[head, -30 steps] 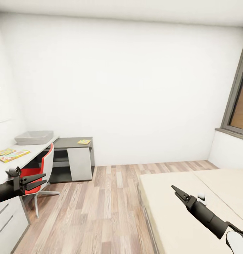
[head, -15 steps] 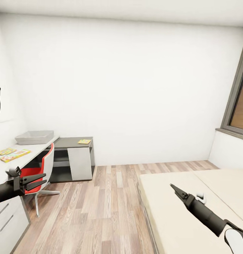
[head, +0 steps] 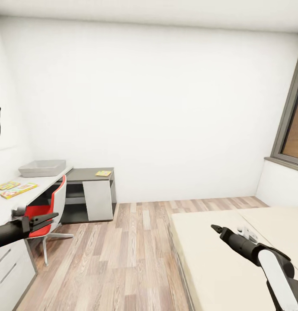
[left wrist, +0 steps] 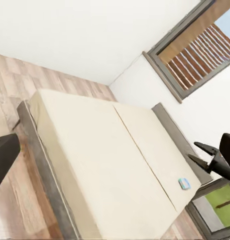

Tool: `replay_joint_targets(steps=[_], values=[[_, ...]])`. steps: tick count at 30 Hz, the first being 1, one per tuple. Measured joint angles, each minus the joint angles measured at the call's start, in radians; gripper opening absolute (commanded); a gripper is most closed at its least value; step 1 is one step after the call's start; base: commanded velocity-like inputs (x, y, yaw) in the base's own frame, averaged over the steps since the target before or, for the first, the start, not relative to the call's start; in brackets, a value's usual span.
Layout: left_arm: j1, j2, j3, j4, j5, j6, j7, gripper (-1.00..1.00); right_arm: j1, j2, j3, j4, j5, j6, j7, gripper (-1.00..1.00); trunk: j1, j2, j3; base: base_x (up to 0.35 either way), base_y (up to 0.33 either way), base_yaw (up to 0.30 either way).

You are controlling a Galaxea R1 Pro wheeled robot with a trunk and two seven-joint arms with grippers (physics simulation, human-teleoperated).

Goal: Put all the toys in the child's room - the three board games (two on the bed and one on the table), the two jigsaw puzzles on the table, and the tennis ball on the table - inside the toy box on the table in the child's room.

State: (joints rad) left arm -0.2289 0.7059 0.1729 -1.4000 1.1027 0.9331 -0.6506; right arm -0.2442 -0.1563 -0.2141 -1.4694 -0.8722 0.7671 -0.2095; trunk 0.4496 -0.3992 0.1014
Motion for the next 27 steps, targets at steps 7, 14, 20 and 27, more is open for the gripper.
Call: replay_joint_targets(steps=[7,14,20,27], values=[[-0.025,-0.035,-0.001,0.007,-0.120,-0.068,0.321,1.00,-0.008,0.000,0.003,-0.005,0.005,0.036,-0.045,1.00,0.000,0.000,0.000,0.000,0.000,0.000],[-0.029,-0.069,-0.001,-0.007,-0.132,-0.082,0.411,1.00,-0.001,0.003,0.006,-0.032,0.005,0.041,-0.048,1.00,0.000,0.000,0.000,-0.002,-0.002,0.008],[-0.031,-0.112,0.003,-0.013,-0.135,-0.080,0.421,1.00,0.002,0.009,0.039,-0.056,0.005,0.041,-0.051,1.00,0.000,0.000,0.000,-0.046,-0.114,0.175],[-0.031,-0.120,0.004,-0.015,-0.134,-0.080,0.420,1.00,0.002,0.010,0.085,-0.059,0.007,0.040,-0.053,1.00,0.000,0.000,0.000,-0.005,-0.019,0.049]])
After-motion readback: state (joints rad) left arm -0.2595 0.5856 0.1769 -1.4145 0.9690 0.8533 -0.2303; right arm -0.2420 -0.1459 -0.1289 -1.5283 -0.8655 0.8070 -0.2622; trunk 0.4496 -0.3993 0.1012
